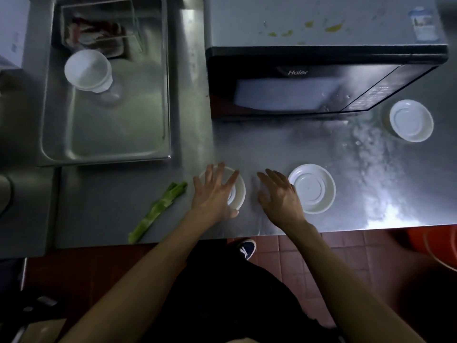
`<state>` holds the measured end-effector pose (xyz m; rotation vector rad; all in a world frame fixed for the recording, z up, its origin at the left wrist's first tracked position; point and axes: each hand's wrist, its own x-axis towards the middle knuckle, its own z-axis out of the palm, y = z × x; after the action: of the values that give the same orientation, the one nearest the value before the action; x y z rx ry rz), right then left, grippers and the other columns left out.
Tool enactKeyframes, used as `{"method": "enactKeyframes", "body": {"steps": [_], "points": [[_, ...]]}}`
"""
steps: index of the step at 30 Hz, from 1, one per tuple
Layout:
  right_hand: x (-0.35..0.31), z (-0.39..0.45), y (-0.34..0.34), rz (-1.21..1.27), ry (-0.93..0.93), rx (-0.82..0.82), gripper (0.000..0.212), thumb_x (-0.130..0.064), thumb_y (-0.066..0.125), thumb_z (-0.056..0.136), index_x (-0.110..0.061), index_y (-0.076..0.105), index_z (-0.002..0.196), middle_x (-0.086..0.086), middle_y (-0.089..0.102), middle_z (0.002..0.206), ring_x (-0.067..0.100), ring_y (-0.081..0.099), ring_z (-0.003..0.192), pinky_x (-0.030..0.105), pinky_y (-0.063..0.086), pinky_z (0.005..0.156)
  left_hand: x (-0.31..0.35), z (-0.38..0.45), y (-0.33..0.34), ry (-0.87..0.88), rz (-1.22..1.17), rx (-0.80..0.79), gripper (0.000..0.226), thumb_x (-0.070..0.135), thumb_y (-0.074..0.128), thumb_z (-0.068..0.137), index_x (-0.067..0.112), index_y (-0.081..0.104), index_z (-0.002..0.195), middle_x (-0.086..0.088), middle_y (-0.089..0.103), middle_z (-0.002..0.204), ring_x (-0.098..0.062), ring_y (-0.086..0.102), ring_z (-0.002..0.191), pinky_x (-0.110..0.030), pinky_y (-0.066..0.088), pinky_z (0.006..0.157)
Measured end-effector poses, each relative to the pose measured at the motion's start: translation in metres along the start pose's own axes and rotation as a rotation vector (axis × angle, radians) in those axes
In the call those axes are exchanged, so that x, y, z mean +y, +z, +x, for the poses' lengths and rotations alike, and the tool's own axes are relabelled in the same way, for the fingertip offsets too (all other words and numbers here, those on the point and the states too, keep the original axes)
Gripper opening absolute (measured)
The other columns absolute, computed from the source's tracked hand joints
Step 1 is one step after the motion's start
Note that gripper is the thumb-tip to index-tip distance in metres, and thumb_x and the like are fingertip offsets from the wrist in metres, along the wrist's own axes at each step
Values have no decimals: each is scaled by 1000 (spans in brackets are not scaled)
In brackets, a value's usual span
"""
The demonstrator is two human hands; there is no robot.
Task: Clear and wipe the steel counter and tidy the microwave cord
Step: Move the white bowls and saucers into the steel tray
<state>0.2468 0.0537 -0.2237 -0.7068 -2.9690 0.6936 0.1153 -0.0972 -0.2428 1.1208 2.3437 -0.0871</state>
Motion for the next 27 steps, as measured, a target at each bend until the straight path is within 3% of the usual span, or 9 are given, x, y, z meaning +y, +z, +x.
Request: {"method": "enactKeyframes", "body": {"steps": [7, 11, 15, 22, 27], "points": [[12, -2, -3, -24, 188, 2, 48, -21, 67, 89, -16, 56, 136, 14, 45, 150, 38, 42, 136, 53, 45, 100, 6, 17, -15, 95, 23, -9, 119, 69, 70, 61, 37, 2, 154, -9, -3, 161, -39, 0, 147, -65, 25, 108], [30, -12, -8, -33, 288, -1, 52, -23, 67, 88, -15, 54, 138, 16, 43, 152, 41, 39, 137, 57, 43, 102, 21, 28, -20, 178, 61, 58, 119, 73, 70, 58, 36, 9, 153, -12, 2, 161, -41, 6, 145, -64, 30, 105], [52, -22, -14, -67, 335, -34, 58, -29, 70, 86, -18, 52, 141, 15, 38, 156, 41, 34, 140, 60, 35, 106, 44, 37, -26, 197, 80, 61, 120, 75, 68, 59, 39, 4, 153, -8, -3, 162, -39, 2, 147, -64, 26, 109], [94, -24, -29, -176, 350, -212, 100, -68, 68, 76, -35, 17, 156, 8, 0, 166, 37, -2, 151, 61, 14, 115, 81, 42, -28, 174, 121, 46, 116, 76, 66, 61, 41, 4, 153, -7, -2, 162, -38, 2, 147, -64, 26, 109], [116, -16, -29, -184, 317, -309, 119, -81, 65, 66, -39, -2, 155, 6, -15, 165, 41, -16, 149, 68, 6, 114, 103, 34, -24, 131, 143, 52, 116, 74, 68, 59, 40, 8, 153, -9, 2, 161, -38, 6, 146, -65, 29, 106]]}}
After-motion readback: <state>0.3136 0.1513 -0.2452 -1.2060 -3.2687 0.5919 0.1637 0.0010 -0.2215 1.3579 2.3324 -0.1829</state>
